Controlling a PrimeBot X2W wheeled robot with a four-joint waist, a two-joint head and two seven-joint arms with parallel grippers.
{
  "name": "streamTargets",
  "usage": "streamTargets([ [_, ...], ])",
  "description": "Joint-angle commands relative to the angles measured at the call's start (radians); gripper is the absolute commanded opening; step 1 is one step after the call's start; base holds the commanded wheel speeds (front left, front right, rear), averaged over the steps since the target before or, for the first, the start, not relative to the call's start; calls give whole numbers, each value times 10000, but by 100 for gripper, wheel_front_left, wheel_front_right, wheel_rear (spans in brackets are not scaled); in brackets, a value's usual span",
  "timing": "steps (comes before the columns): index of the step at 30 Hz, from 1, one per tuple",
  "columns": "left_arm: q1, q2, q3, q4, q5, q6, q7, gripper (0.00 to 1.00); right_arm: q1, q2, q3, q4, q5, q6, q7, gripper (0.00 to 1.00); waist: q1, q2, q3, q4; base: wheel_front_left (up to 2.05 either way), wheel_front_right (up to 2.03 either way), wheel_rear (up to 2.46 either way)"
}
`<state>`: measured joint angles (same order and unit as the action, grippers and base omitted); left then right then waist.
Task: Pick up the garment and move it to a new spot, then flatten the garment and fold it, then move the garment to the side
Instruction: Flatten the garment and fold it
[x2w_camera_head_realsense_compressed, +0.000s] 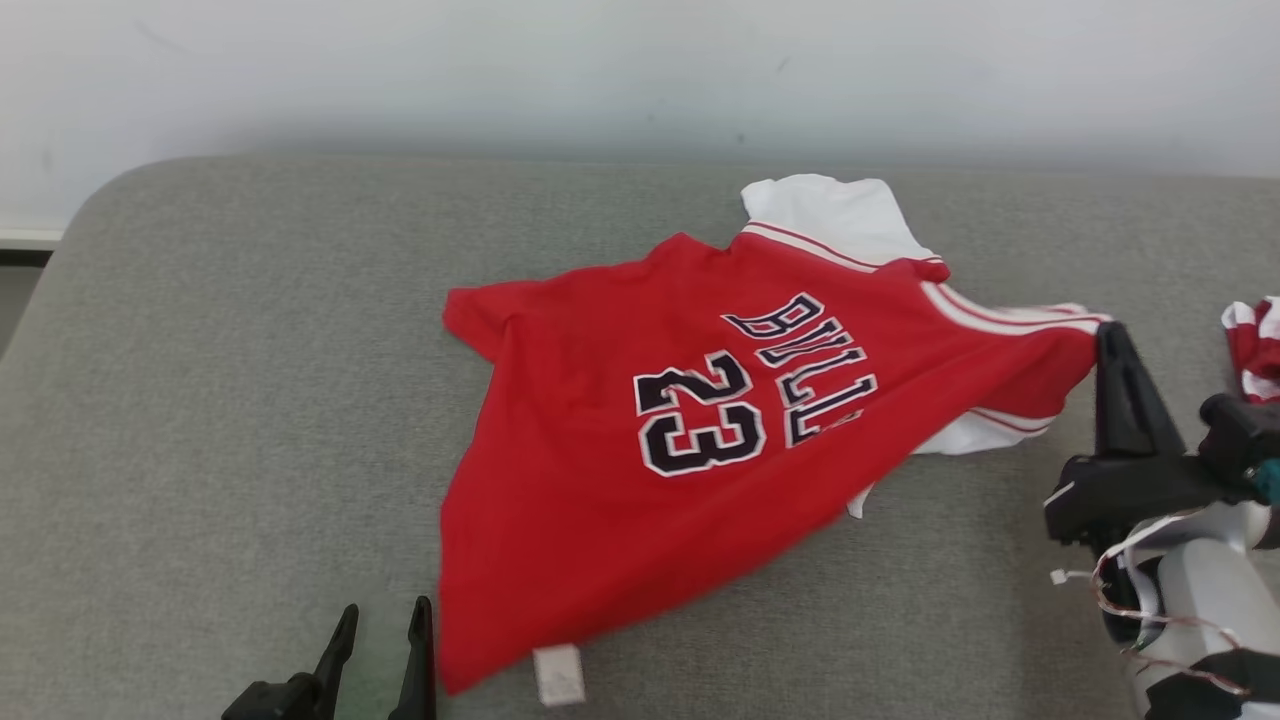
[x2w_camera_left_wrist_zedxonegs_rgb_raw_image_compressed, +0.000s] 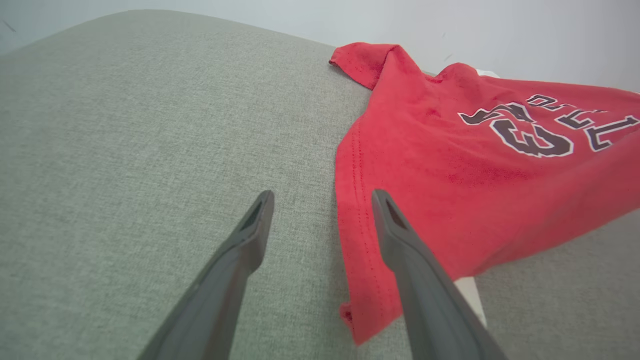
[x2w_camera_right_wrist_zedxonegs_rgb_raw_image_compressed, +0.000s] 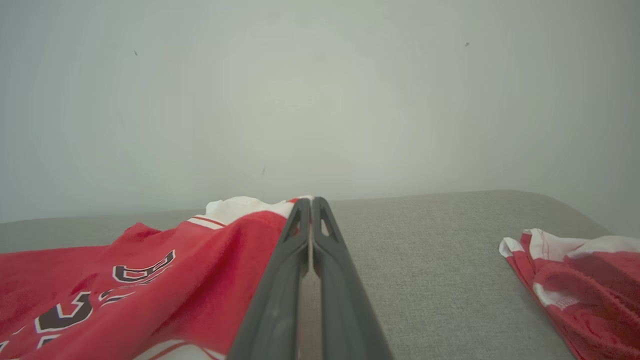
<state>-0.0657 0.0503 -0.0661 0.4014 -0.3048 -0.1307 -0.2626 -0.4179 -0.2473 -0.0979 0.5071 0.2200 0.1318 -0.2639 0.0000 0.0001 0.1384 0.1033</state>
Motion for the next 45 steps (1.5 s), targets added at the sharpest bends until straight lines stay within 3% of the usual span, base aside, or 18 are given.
streamTargets([
  [1, -74, 1, 7, 10, 48, 25, -29, 100, -185, -16, -27, 79, -142, -27, 6, 0, 0, -1, -6, -171, 0, 0, 0],
  [2, -94, -1, -17, 46, 79, 24, -29, 100, -302, -103, -91, 214, -271, -27, 4, 19, 0, -1, 15, -211, 0, 0, 0],
  [3, -129, -2, -16, 64, 73, 22, -29, 100, -415, -146, -86, 391, -378, -27, 4, 79, 0, -1, 33, -250, 0, 0, 0],
  [4, -158, -1, -36, 77, 84, 21, -29, 100, -525, -143, -108, 628, -448, -27, 4, 100, 0, -1, 40, -273, 0, 0, 0],
  [10, -120, -1, -92, 125, 66, 16, -29, 100, -774, 141, 104, 472, -659, -27, 4, 100, 0, -1, 45, -330, 0, 0, 0],
  [25, 52, -3, -74, 96, 46, 8, -29, 100, 2260, 1102, 1354, -371, 276, -27, 5, 100, 0, -1, 20, -498, 0, 0, 0],
  [40, -134, -1, -279, 141, -75, 6, -29, 100, 1380, 1226, 1793, 294, 1511, -27, 5, 100, 0, -1, 271, 67, 0, 0, 0],
  [41, -126, -1, -287, 133, -103, 8, -29, 100, 1344, 1209, 1783, 317, 1525, -27, 5, 85, 0, -1, 286, 114, 0, 0, 0],
  [42, -118, -1, -293, 133, -122, 10, -29, 100, 1305, 1184, 1773, 343, 1528, -27, 5, 48, 0, -1, 301, 160, 0, 0, 0],
  [43, -118, -1, -292, 155, -161, 10, -29, 100, 1256, 1134, 1773, 345, 1507, -27, 5, 25, 0, -1, 325, 209, 0, 0, 0],
  [44, -118, -1, -292, 155, -161, 10, -29, 100, 1256, 1134, 1773, 345, 1507, -27, 5, 25, 0, -1, 325, 209, 0, 0, 0],
  [45, -126, -1, -291, 172, -187, 10, -29, 100, 1200, 1107, 1786, 340, 1478, -27, 5, 0, 0, -1, 347, 245, 0, 0, 0],
])
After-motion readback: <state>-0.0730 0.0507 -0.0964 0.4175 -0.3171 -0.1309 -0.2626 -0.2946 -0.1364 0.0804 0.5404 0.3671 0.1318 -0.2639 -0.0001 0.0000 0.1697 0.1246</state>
